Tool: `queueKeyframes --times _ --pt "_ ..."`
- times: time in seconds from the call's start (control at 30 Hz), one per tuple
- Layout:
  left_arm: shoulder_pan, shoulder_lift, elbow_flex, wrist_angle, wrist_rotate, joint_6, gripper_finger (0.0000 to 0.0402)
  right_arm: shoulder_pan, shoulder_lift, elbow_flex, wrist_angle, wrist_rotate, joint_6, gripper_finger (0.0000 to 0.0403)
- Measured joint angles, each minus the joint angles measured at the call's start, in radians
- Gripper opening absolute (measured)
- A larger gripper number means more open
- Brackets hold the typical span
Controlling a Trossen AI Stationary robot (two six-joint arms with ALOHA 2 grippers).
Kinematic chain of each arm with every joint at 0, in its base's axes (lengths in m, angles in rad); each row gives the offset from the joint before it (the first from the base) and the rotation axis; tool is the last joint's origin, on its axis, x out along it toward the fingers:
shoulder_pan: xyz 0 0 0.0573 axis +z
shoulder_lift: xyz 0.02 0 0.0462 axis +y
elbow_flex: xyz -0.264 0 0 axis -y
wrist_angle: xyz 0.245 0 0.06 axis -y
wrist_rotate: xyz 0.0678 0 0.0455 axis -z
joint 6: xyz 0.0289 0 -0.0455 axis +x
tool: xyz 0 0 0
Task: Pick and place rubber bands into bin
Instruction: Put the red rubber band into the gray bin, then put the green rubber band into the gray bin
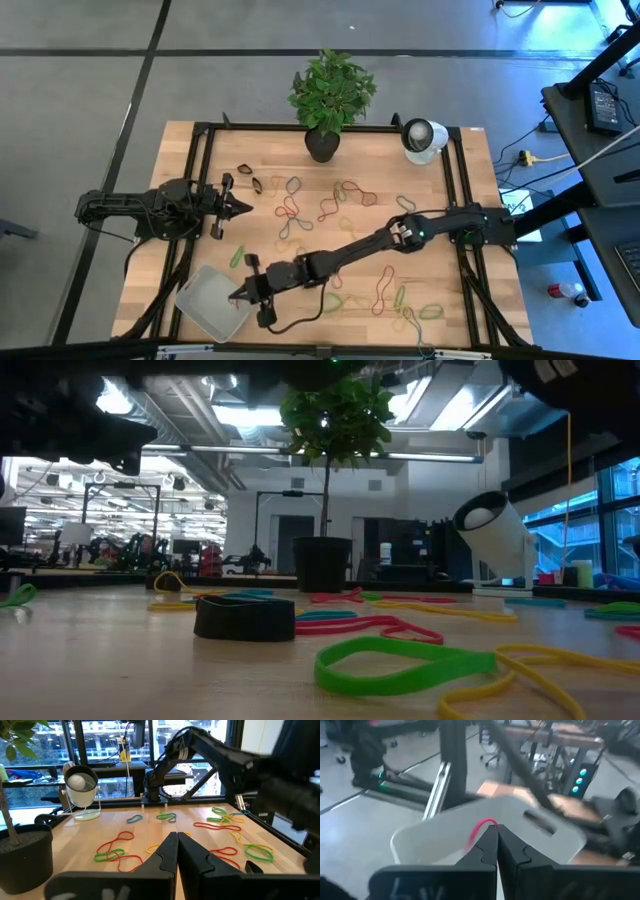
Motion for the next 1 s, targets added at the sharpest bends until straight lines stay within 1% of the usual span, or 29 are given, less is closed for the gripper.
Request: queueKeyframes --times 0.1,0.2,0.27,0.37,0.53,0.63,0.7,0.77,0.87,0.93,1.0 --pt "0.0 0.0 0.0 0.0 0.0 0.0 0.0004 0.002 0.035 0.0 0.026 -0.003 0.033 0.0004" --pt "0.0 0.0 0.0 0.0 0.0 0.0 0.0004 0.0 0.049 -0.001 0.016 -0.002 0.049 0.0005" --pt "0.0 0.0 0.0 0.0 0.0 0.0 0.0004 -0.001 0.048 -0.001 0.01 -0.001 0.05 0.0014" --pt "0.0 0.0 0.0 0.0 0.0 0.0 0.0004 0.0 0.044 0.0 -0.014 -0.001 0.053 0.0042" --pt "0.0 0.0 0.0 0.0 0.0 0.0 0.0004 -0.001 0.043 0.003 -0.031 -0.001 0.053 0.0105" --pt "0.0 0.0 0.0 0.0 0.0 0.0 0.0004 -0.001 0.043 0.05 -0.076 -0.001 0.048 0.0132" --pt "0.0 0.0 0.0 0.0 0.0 0.0 0.0004 -0.003 0.038 0.088 -0.124 -0.001 0.033 0.0143" --pt "0.0 0.0 0.0 0.0 0.0 0.0 0.0004 -0.007 0.004 0.071 -0.153 0.0 0.018 0.0148" --pt "0.0 0.0 0.0 0.0 0.0 0.0 0.0004 -0.018 -0.042 0.07 -0.277 0.001 0.019 0.0145" --pt "0.0 0.0 0.0 0.0 0.0 0.0 0.0004 -0.031 -0.076 0.07 -0.353 0.0 0.022 0.0129" --pt "0.0 0.0 0.0 0.0 0.0 0.0 0.0004 -0.042 -0.105 0.07 -0.416 -0.014 0.021 0.0102"
